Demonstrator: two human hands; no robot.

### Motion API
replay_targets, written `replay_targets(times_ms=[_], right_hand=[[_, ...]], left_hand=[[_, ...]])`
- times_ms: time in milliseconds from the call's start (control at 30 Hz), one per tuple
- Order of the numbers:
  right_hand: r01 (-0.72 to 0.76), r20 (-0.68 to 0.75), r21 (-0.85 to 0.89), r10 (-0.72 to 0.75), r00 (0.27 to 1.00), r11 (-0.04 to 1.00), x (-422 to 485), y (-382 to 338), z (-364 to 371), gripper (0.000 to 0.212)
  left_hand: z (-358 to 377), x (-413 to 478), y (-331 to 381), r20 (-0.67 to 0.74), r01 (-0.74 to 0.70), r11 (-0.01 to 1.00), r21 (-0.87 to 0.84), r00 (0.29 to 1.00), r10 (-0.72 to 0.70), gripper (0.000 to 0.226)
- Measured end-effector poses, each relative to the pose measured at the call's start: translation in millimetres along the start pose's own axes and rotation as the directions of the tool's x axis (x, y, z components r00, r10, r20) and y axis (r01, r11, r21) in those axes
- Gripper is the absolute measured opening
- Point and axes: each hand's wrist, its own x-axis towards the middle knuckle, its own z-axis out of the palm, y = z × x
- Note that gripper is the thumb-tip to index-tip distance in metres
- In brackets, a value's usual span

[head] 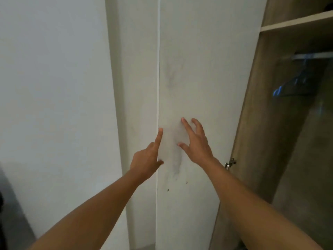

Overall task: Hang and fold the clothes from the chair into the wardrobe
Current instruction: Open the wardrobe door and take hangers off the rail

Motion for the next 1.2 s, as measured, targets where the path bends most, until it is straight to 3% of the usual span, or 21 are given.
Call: replay_targets(times_ms=[200,433,633,767,933,1067,1200], right_hand=[[0.046,-0.027,-0.188,-0.052,0.998,0.981,44,30,9,0.1],[0.106,-0.07,-0.306,-0.134,0.989,0.946,74,47,34,0.103],[0.134,-0.021,-0.333,-0.15,0.989,0.933,89,57,38,0.096],[0.16,-0.007,-0.241,-0.167,0.986,0.957,92,61,27,0.087],[0.119,-0.059,-0.14,-0.128,0.99,0.983,91,79,-20,0.078],[0.072,-0.16,-0.153,-0.096,0.982,0.986,93,98,-78,0.074],[0.011,-0.314,-0.21,-0.078,0.946,0.978,92,112,-144,0.074]], left_hand=[[-5,57,-8,-0.102,0.102,0.99,0.093,0.991,-0.092,0.134],[12,99,-23,-0.084,0.235,0.959,0.159,0.971,-0.223,0.133],[26,125,-25,-0.075,0.284,0.951,0.12,0.958,-0.277,0.134],[25,136,-21,-0.104,0.29,0.951,0.108,0.955,-0.28,0.12],[5,157,16,-0.249,0.236,0.958,0.165,0.95,-0.191,0.092],[-20,186,72,-0.225,0.038,0.991,0.129,0.974,-0.008,0.088],[-43,214,140,-0.23,-0.158,0.98,0.121,0.956,0.183,0.086]])
